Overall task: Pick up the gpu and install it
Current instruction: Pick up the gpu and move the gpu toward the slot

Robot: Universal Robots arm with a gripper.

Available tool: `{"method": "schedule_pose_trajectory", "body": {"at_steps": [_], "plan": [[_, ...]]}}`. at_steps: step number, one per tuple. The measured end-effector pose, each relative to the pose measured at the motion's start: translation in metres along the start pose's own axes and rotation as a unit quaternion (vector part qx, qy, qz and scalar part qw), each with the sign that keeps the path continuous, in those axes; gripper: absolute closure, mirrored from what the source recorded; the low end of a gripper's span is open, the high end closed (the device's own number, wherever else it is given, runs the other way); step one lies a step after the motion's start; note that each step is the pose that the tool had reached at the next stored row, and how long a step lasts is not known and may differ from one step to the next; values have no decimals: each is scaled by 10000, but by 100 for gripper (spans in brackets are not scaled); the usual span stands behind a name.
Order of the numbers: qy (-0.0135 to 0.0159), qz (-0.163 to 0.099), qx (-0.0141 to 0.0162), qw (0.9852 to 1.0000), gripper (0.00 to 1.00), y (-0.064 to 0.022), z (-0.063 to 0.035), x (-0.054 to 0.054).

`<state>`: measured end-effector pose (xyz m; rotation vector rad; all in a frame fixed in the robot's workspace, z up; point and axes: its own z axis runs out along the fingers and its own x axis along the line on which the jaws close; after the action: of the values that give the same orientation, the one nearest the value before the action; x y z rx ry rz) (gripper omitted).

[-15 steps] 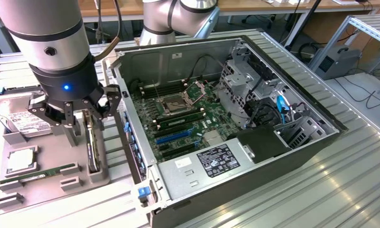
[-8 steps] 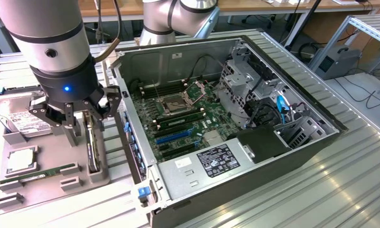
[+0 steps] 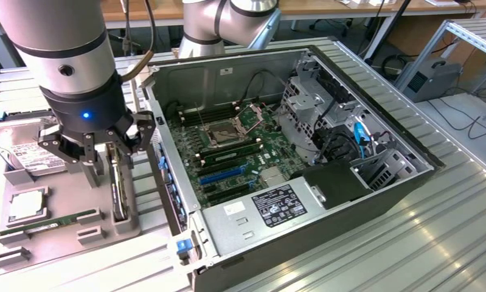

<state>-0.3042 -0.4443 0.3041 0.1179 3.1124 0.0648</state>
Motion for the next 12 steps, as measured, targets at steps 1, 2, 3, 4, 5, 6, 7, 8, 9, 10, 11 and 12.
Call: {"method": "schedule_pose_trajectory", "body": {"at_steps": [1, 2, 3, 4, 5, 6, 7, 8, 9, 10, 11, 12], "plan": [[0, 0, 0, 10000, 52, 0, 2, 0], [0, 0, 0, 10000, 52, 0, 4, 0], [0, 0, 0, 10000, 52, 0, 7, 0], [0, 0, 0, 10000, 52, 0, 9, 0], [0, 0, 0, 10000, 52, 0, 11, 0], [0, 0, 0, 10000, 52, -1, 13, 0], [0, 0, 0, 10000, 52, -1, 16, 0], [0, 0, 0, 10000, 52, -1, 18, 0], [0, 0, 0, 10000, 52, -1, 21, 0], [0, 0, 0, 10000, 52, -1, 23, 1], [0, 0, 0, 10000, 52, -1, 26, 0], [0, 0, 0, 10000, 52, -1, 28, 1]]}}
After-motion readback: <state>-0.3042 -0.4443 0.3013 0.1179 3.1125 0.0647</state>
